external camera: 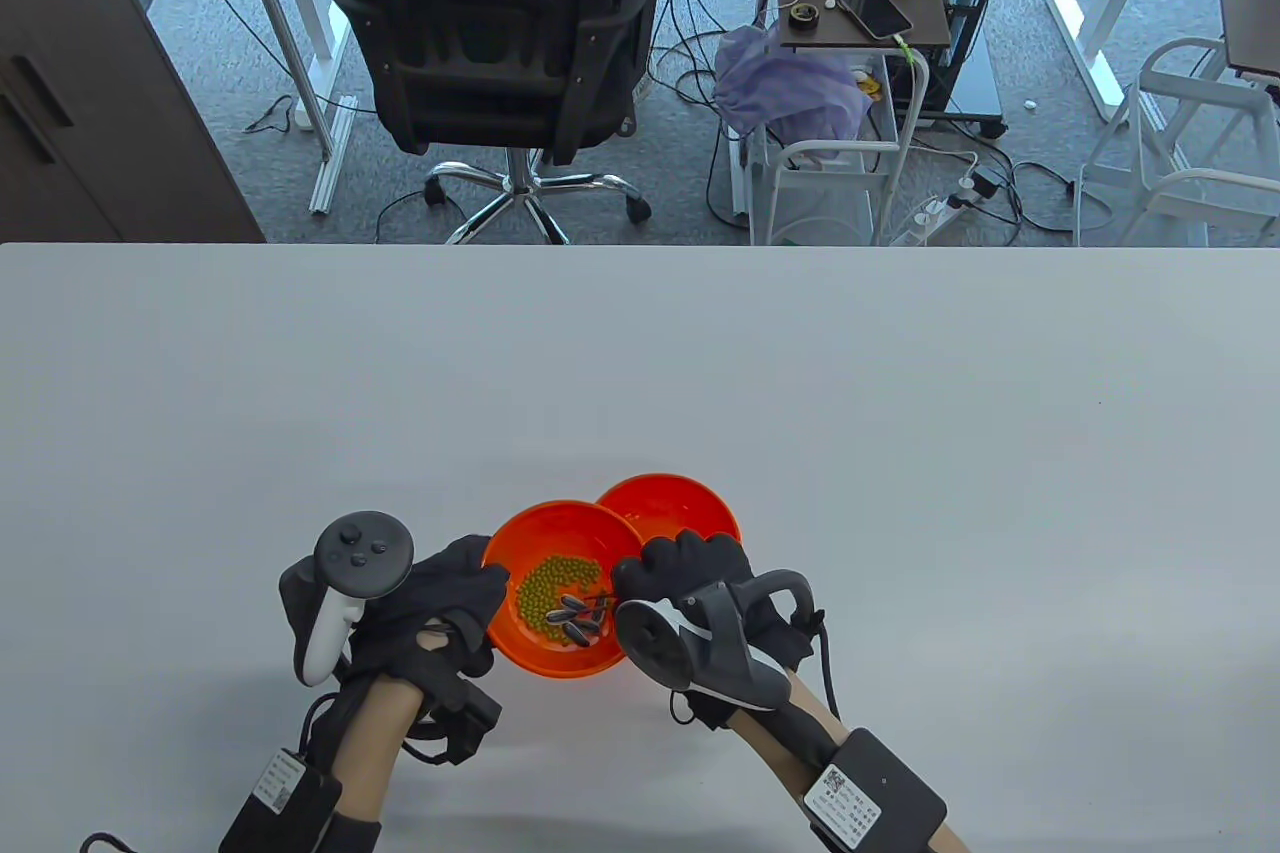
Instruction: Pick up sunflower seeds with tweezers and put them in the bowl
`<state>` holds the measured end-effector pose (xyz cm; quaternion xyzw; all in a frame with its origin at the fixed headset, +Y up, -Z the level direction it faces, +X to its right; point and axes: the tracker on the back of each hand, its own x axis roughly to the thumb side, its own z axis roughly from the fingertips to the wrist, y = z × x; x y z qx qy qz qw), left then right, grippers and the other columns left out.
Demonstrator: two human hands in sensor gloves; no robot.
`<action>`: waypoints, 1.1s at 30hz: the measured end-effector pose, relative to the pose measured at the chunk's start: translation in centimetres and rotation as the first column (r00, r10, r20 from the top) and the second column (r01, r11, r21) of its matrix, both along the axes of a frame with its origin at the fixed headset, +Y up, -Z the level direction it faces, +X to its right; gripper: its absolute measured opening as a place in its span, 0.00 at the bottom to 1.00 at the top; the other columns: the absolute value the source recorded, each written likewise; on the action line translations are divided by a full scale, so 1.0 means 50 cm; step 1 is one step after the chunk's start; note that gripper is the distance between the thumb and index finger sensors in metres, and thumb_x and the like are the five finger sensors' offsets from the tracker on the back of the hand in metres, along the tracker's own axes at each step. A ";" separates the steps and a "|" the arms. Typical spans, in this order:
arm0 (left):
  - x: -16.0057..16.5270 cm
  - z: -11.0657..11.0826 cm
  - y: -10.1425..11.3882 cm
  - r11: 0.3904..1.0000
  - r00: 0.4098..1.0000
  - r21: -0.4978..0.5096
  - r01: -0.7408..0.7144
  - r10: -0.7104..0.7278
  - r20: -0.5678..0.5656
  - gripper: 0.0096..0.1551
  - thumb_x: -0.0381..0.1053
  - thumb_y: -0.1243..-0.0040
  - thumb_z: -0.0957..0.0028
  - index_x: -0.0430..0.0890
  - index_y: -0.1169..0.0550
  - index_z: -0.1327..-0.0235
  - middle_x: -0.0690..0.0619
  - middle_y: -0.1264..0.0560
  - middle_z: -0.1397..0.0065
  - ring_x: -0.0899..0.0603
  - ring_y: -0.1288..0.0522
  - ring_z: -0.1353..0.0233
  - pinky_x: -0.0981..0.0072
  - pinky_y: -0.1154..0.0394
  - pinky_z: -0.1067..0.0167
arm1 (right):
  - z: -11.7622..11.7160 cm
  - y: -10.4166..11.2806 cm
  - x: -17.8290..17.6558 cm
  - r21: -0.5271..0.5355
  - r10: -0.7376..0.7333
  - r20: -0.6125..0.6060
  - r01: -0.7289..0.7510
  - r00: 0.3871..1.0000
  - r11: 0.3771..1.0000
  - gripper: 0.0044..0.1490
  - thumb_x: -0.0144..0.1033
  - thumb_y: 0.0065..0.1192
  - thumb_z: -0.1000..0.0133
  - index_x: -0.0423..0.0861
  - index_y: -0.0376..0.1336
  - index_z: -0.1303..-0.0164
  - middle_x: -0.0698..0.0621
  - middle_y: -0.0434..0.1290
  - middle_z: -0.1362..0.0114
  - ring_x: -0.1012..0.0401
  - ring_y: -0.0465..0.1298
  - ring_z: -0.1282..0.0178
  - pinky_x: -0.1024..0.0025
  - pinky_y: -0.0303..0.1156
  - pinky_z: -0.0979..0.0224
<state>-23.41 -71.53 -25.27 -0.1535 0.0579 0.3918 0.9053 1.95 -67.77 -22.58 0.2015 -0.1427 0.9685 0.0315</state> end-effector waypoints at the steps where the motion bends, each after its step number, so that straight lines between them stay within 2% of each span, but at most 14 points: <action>1: 0.000 0.000 0.000 1.000 1.000 0.001 0.000 0.000 0.000 0.28 0.54 0.38 0.50 0.44 0.21 0.38 0.48 0.12 0.68 0.52 0.13 0.83 0.61 0.14 0.73 | 0.001 0.000 -0.001 0.001 0.003 -0.001 -0.003 1.000 1.000 0.26 0.52 0.76 0.63 0.57 0.83 0.57 0.57 0.86 0.54 0.62 0.83 0.60 0.62 0.79 0.43; 10: 0.001 0.000 -0.001 1.000 1.000 -0.001 0.004 -0.004 0.003 0.28 0.54 0.38 0.50 0.44 0.21 0.38 0.48 0.12 0.68 0.52 0.13 0.83 0.61 0.14 0.73 | 0.003 0.000 -0.005 0.005 -0.002 -0.009 0.002 1.000 1.000 0.25 0.50 0.76 0.63 0.55 0.83 0.58 0.57 0.86 0.55 0.62 0.83 0.61 0.62 0.80 0.44; 15: 0.001 0.001 -0.001 1.000 1.000 -0.007 -0.003 0.003 -0.001 0.28 0.54 0.38 0.50 0.44 0.21 0.38 0.48 0.12 0.68 0.52 0.13 0.83 0.61 0.14 0.73 | -0.001 0.005 0.005 -0.001 -0.061 0.001 0.061 0.998 0.998 0.25 0.49 0.76 0.63 0.55 0.83 0.59 0.57 0.86 0.55 0.62 0.83 0.61 0.63 0.80 0.45; 27: -0.003 0.000 -0.001 1.000 1.000 -0.012 0.000 -0.001 -0.012 0.28 0.54 0.38 0.50 0.44 0.21 0.38 0.48 0.12 0.68 0.52 0.13 0.83 0.61 0.14 0.73 | -0.030 0.040 0.076 0.058 -0.229 0.160 0.222 0.960 0.973 0.25 0.49 0.75 0.62 0.53 0.83 0.58 0.56 0.86 0.56 0.62 0.83 0.62 0.63 0.80 0.45; 33: -0.008 -0.001 0.000 1.000 1.000 -0.013 0.000 0.000 -0.024 0.28 0.54 0.38 0.50 0.44 0.21 0.38 0.48 0.12 0.68 0.52 0.13 0.83 0.61 0.14 0.73 | -0.054 0.038 0.117 0.033 -0.229 0.258 0.228 0.939 0.973 0.25 0.48 0.76 0.62 0.53 0.83 0.58 0.55 0.86 0.56 0.62 0.83 0.62 0.62 0.80 0.45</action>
